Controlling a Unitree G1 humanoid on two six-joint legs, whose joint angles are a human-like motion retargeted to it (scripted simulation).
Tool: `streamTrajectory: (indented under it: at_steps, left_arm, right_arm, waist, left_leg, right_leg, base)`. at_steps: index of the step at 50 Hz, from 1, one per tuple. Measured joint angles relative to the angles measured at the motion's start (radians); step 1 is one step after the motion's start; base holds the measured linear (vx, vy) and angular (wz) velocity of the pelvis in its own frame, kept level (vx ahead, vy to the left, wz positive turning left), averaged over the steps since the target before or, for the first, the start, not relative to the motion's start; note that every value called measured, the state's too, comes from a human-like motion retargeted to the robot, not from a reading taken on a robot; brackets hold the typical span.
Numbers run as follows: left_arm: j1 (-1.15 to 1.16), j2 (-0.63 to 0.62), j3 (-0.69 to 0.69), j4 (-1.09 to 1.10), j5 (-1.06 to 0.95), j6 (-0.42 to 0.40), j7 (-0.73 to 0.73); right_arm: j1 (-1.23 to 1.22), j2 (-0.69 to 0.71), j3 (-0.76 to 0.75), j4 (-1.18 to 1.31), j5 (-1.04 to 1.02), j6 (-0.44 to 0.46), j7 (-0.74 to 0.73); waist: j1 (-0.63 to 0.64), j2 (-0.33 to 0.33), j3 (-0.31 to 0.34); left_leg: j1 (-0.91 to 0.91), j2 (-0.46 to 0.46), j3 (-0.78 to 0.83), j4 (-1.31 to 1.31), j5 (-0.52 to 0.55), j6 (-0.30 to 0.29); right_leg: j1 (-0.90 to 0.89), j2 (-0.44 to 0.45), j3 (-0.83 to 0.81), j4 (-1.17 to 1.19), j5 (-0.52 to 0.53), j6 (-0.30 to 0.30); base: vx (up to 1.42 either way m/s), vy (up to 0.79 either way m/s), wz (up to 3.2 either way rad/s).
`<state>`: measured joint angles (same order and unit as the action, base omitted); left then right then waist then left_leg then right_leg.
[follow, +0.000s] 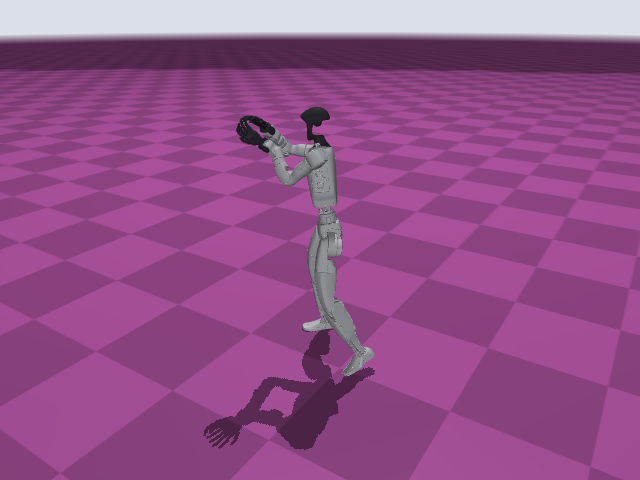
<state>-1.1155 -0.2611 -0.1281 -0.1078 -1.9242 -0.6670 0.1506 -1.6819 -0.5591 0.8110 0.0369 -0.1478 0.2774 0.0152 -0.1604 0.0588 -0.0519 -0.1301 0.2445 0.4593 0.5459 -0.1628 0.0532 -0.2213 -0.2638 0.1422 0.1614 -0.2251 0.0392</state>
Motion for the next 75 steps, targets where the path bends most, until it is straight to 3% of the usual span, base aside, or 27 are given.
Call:
streamTrajectory:
  at_steps: [6, 12, 15, 20, 25, 28, 30, 32, 33, 35, 37, 38, 40, 43, 45, 48, 52, 56, 60, 62, 63, 65, 68, 70, 72, 73, 75]
  left_arm:
    - [-0.596, 0.307, -0.204, -0.131, 0.553, 0.1, 0.198]
    - [-1.024, 0.514, -0.373, -0.029, 1.274, 0.429, 0.289]
    - [-1.175, 0.523, -0.497, 0.002, 1.542, 0.575, 0.276]
    - [-1.189, 0.408, -0.641, 0.068, 1.672, 0.705, 0.196]
    - [-1.185, 0.381, -0.845, 0.363, 1.729, 0.876, 0.149]
    - [-1.142, 0.226, -0.991, 0.892, 1.659, 0.94, 0.27]
    - [-1.055, 0.08, -0.85, 1.35, 1.6, 1.005, 0.329]
    - [-0.927, 0.141, -0.717, 1.563, 1.593, 0.85, 0.258]
    - [-0.811, 0.227, -0.758, 1.561, 1.497, 0.624, 0.244]
    - [-0.535, 0.424, -1.071, 1.583, 1.703, 0.121, 0.44]
    - [-0.319, 0.593, -1.173, 1.536, 2.051, 0.185, 0.676]
    - [-0.238, 0.676, -1.116, 1.459, 2.124, 0.224, 0.715]
    - [-0.105, 0.853, -0.879, 1.245, 2.214, 0.264, 0.784]
    - [0.031, 1.061, -0.554, 0.984, 2.223, 0.314, 0.802]
    - [0.084, 1.164, -0.345, 0.841, 2.254, 0.37, 0.838]
    - [0.06, 1.283, -0.075, 0.681, 2.327, 0.493, 0.983]
    - [-0.116, 1.411, 0.153, 0.509, 2.427, 0.677, 1.196]
    - [-0.403, 1.51, 0.214, 0.262, 2.664, 0.808, 1.324]
    - [-0.606, 1.521, 0.192, 0.129, 2.883, 0.904, 1.24]
    - [-0.605, 1.406, 0.178, 0.097, 2.758, 0.865, 1.073]
    - [-0.589, 1.273, 0.169, 0.001, 2.559, 0.751, 0.927]
    - [-0.514, 1.013, 0.183, -0.249, 2.05, 0.679, 0.739]
    - [-0.435, 0.916, 0.191, -0.118, 1.722, 0.437, 0.877]
    - [-0.44, 0.911, 0.109, 0.254, 1.401, 0.311, 0.781]
    - [-0.513, 0.88, -0.113, 0.755, 1.154, 0.484, 0.499]
    - [-0.554, 0.829, -0.275, 0.987, 1.155, 0.652, 0.351]
    - [-0.588, 0.626, -0.576, 1.293, 1.131, 0.853, 0.162]
  right_arm:
    - [-0.354, -0.094, -0.201, -0.255, -0.021, -0.013, -0.269]
    - [-0.289, -0.167, -0.398, -0.423, -0.027, -0.163, -0.582]
    - [-0.163, -0.152, -0.534, -0.473, 0.009, -0.287, -0.737]
    - [0.178, 0.001, -0.832, -0.621, 0.137, -0.435, -0.804]
    - [0.392, 0.343, -0.983, -0.564, 0.492, -0.575, -0.81]
    - [0.302, 0.354, -0.964, -0.096, 0.898, -0.731, -0.779]
    - [0.237, 0.301, -0.843, 0.327, 1.106, -0.598, -0.609]
    - [0.233, 0.294, -0.62, 0.651, 1.215, -0.408, -0.359]
    - [0.244, 0.335, -0.508, 0.759, 1.282, -0.377, -0.251]
    - [0.283, 0.456, -0.292, 0.936, 1.484, -0.483, -0.084]
    - [0.33, 0.559, -0.127, 1.043, 1.406, -0.437, -0.005]
    - [0.349, 0.604, -0.068, 1.052, 1.402, -0.454, -0.027]
    - [0.355, 0.706, -0.027, 1.035, 1.172, -0.519, -0.238]
    - [0.259, 0.733, -0.029, 0.912, 0.846, -0.439, -0.228]
    - [0.15, 0.719, -0.052, 0.805, 0.629, -0.411, -0.184]
    - [-0.09, 0.686, -0.1, 0.635, 0.33, -0.414, -0.156]
    - [-0.439, 0.624, -0.181, 0.387, 0.013, -0.426, -0.127]
    - [-0.67, 0.545, -0.223, 0.118, -0.018, -0.483, -0.135]
    - [-0.706, 0.443, -0.197, -0.065, 0.147, -0.556, -0.132]
    - [-0.719, 0.423, -0.156, -0.075, 0.199, -0.514, -0.081]
    - [-0.734, 0.435, -0.129, -0.056, 0.2, -0.458, -0.053]
    - [-0.756, 0.474, -0.057, 0.024, 0.186, -0.326, -0.026]
    - [-0.68, 0.518, 0.005, 0.286, 0.268, -0.262, -0.103]
    - [-0.547, 0.584, -0.042, 0.564, 0.365, -0.198, -0.207]
    - [-0.36, 0.604, -0.188, 0.811, 0.504, -0.129, -0.297]
    - [-0.246, 0.567, -0.259, 0.874, 0.595, -0.109, -0.325]
    - [0.032, 0.434, -0.311, 0.874, 0.846, -0.129, -0.363]
  waist:
    - [-0.223, 0.066, 0.007]
    - [-0.314, 0.159, -0.036]
    - [-0.317, 0.156, -0.037]
    - [-0.249, 0.035, -0.039]
    - [-0.074, -0.156, 0.071]
    - [0.135, -0.244, 0.219]
    - [0.29, -0.254, 0.324]
    - [0.447, -0.223, 0.404]
    - [0.524, -0.207, 0.429]
    - [0.665, -0.207, 0.438]
    - [0.811, -0.22, 0.408]
    - [0.886, -0.222, 0.398]
    - [1.017, -0.209, 0.39]
    - [1.152, -0.206, 0.35]
    - [1.202, -0.228, 0.315]
    - [1.22, -0.267, 0.271]
    - [1.175, -0.313, 0.208]
    - [1.045, -0.347, 0.13]
    - [0.795, -0.27, -0.043]
    - [0.621, -0.177, -0.126]
    - [0.531, -0.118, -0.154]
    - [0.358, 0.023, -0.154]
    - [0.074, 0.186, 0.039]
    - [-0.111, 0.198, 0.228]
    - [-0.229, 0.163, 0.367]
    - [-0.27, 0.144, 0.42]
    - [-0.342, 0.112, 0.517]
  left_leg:
    - [0.052, -0.036, -0.005, 0.09, 0.047, -0.017]
    - [0.102, -0.138, -0.222, 0.026, -0.027, -0.116]
    - [0.147, -0.093, -0.14, -0.059, -0.106, -0.059]
    - [0.146, 0.064, 0.233, -0.096, -0.079, 0.01]
    - [-0.091, 0.109, -0.112, 0.067, -0.171, 0.032]
    - [-0.211, 0.032, -0.377, 0.029, -0.171, 0.023]
    - [-0.25, -0.021, -0.51, -0.043, -0.142, 0.004]
    - [-0.238, -0.047, -0.612, -0.149, -0.114, -0.041]
    - [-0.225, -0.055, -0.655, -0.205, -0.103, -0.056]
    - [-0.199, -0.074, -0.743, -0.314, -0.082, -0.068]
    - [-0.181, -0.097, -0.845, -0.399, -0.059, -0.04]
    - [-0.169, -0.106, -0.901, -0.434, -0.052, -0.031]
    - [-0.138, -0.122, -1.019, -0.482, -0.054, -0.024]
    - [-0.123, -0.167, -1.176, -0.5, -0.06, 0.039]
    - [-0.119, -0.205, -1.256, -0.501, -0.058, 0.095]
    - [-0.099, -0.219, -1.322, -0.51, -0.068, 0.102]
    - [-0.055, -0.214, -1.326, -0.522, -0.096, 0.069]
    - [0.033, -0.226, -1.278, -0.509, -0.153, 0.065]
    - [0.16, -0.187, -1.11, -0.494, -0.206, 0.027]
    - [0.205, -0.178, -0.988, -0.49, -0.225, 0.004]
    - [0.223, -0.178, -0.924, -0.488, -0.236, -0.003]
    - [0.258, -0.194, -0.8, -0.476, -0.257, -0.008]
    - [0.296, -0.255, -0.662, -0.368, -0.281, -0.046]
    - [0.265, -0.312, -0.589, -0.18, -0.285, -0.072]
    - [0.149, -0.341, -0.506, 0.064, -0.293, -0.079]
    - [0.088, -0.337, -0.46, 0.161, -0.299, -0.077]
    - [-0.006, -0.301, -0.36, 0.276, -0.309, -0.059]
  right_leg:
    - [0.012, -0.003, 0.162, -0.062, 0.089, 0.092]
    - [0.0, -0.006, 0.241, -0.172, 0.158, 0.18]
    - [-0.004, -0.021, 0.221, -0.224, 0.194, 0.215]
    - [0.055, -0.067, 0.087, -0.248, 0.191, 0.193]
    - [0.168, -0.081, -0.227, -0.169, 0.115, 0.15]
    - [0.213, -0.096, -0.456, -0.089, 0.121, 0.163]
    - [0.226, -0.111, -0.571, -0.002, 0.144, 0.128]
    - [0.224, -0.121, -0.63, 0.124, 0.17, 0.055]
    - [0.219, -0.128, -0.644, 0.191, 0.182, 0.024]
    - [0.21, -0.14, -0.648, 0.305, 0.211, -0.016]
    - [0.21, -0.123, -0.597, 0.376, 0.254, -0.05]
    - [0.22, -0.096, -0.551, 0.396, 0.281, -0.055]
    - [0.26, -0.003, -0.424, 0.406, 0.327, -0.023]
    - [0.301, 0.118, -0.292, 0.392, 0.306, 0.049]
    - [0.309, 0.118, -0.322, 0.378, 0.251, 0.06]
    - [0.311, 0.048, -0.482, 0.321, 0.122, 0.031]
    - [0.252, -0.04, -0.631, 0.17, -0.024, 0.061]
    - [0.083, -0.112, -0.616, 0.105, -0.001, 0.172]
    - [-0.068, -0.119, -0.572, 0.29, 0.034, 0.084]
    - [-0.131, -0.095, -0.498, 0.374, 0.014, 0.01]
    - [-0.161, -0.074, -0.445, 0.393, 0.004, -0.016]
    - [-0.209, -0.023, -0.319, 0.391, -0.007, -0.036]
    - [-0.205, 0.039, -0.147, 0.338, 0.01, -0.014]
    - [-0.176, 0.052, -0.053, 0.301, 0.04, -0.016]
    - [-0.166, 0.045, 0.011, 0.256, 0.078, -0.001]
    - [-0.16, 0.034, 0.03, 0.224, 0.092, 0.021]
    - [-0.138, -0.001, 0.049, 0.151, 0.106, 0.047]
  base:
    - [0.17, 0.15, -1.66]
    - [0.06, 0.22, -1.27]
    - [-0.05, 0.21, -0.38]
    - [-0.17, 0.2, 1.26]
    - [-0.25, 0.22, 3.25]
    - [-0.19, 0.21, 3.78]
    - [-0.05, 0.21, 3.52]
    - [0.15, 0.16, 3.08]
    - [0.31, 0.12, 2.89]
    - [0.48, 0.09, 2.93]
    - [0.67, 0.08, 3.22]
    - [0.75, 0.06, 3.51]
    - [0.79, 0.03, 3.76]
    - [0.78, -0.03, 3.86]
    - [0.71, -0.1, 3.5]
    - [0.62, -0.16, 2.66]
    - [0.52, -0.23, 1.39]
    - [0.47, -0.25, -0.09]
    - [0.43, -0.17, -1.68]
    - [0.32, -0.11, -2.48]
    - [0.26, -0.07, -2.87]
    - [0.21, -0.02, -3.16]
    - [0.11, 0.06, -3.05]
    - [0.01, 0.14, -2.45]
    - [0.0, 0.19, -1.63]
    - [0.04, 0.22, -0.97]
    - [0.12, 0.22, -0.4]
